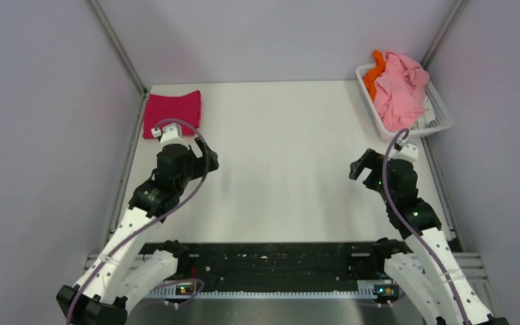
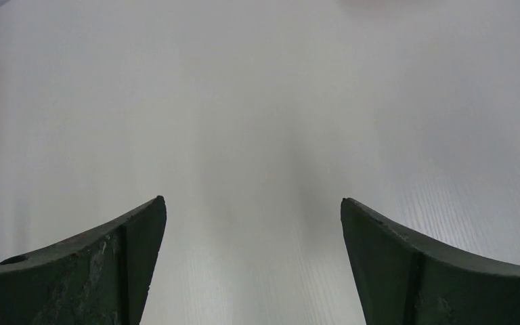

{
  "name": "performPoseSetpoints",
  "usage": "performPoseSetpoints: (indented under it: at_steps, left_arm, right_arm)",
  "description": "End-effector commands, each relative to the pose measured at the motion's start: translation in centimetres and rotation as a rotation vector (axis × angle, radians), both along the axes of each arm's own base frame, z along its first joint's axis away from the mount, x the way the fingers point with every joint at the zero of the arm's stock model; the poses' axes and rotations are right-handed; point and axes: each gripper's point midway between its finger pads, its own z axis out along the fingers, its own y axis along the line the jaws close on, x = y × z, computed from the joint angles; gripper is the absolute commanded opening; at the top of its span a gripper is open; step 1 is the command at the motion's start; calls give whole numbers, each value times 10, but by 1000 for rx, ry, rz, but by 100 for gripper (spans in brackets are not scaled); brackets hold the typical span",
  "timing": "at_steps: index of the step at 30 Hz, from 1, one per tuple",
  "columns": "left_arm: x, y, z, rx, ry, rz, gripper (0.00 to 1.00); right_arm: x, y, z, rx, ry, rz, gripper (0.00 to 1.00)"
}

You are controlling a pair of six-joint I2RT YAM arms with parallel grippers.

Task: Fold and stack the t-shirts
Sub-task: Grab crumpled tshirt from bin with the right arm

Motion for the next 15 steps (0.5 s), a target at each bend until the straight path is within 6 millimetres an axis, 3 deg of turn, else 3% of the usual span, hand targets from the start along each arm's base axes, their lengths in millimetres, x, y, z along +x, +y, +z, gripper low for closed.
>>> performPoseSetpoints:
  at_steps: [1,5,9,12,15]
  left_arm:
    - [8,3,7,29,-48,11,99]
    - [13,1,9,25,-65,6,99]
    - [18,4,9,38,-74,28,99]
    - [19,6,14,50,-90,36,99]
    - [20,8,15,51,-107,40,99]
  right_arm:
    - [20,-3,37,19,-89,-48,99]
    - [43,3,54,2,-135,-28,99]
    - [83,5,76,-61,-155,-24,99]
    - [123,-6,86,-120,-118,-60,99]
    - [170,-31,93,-104,-90,-88,99]
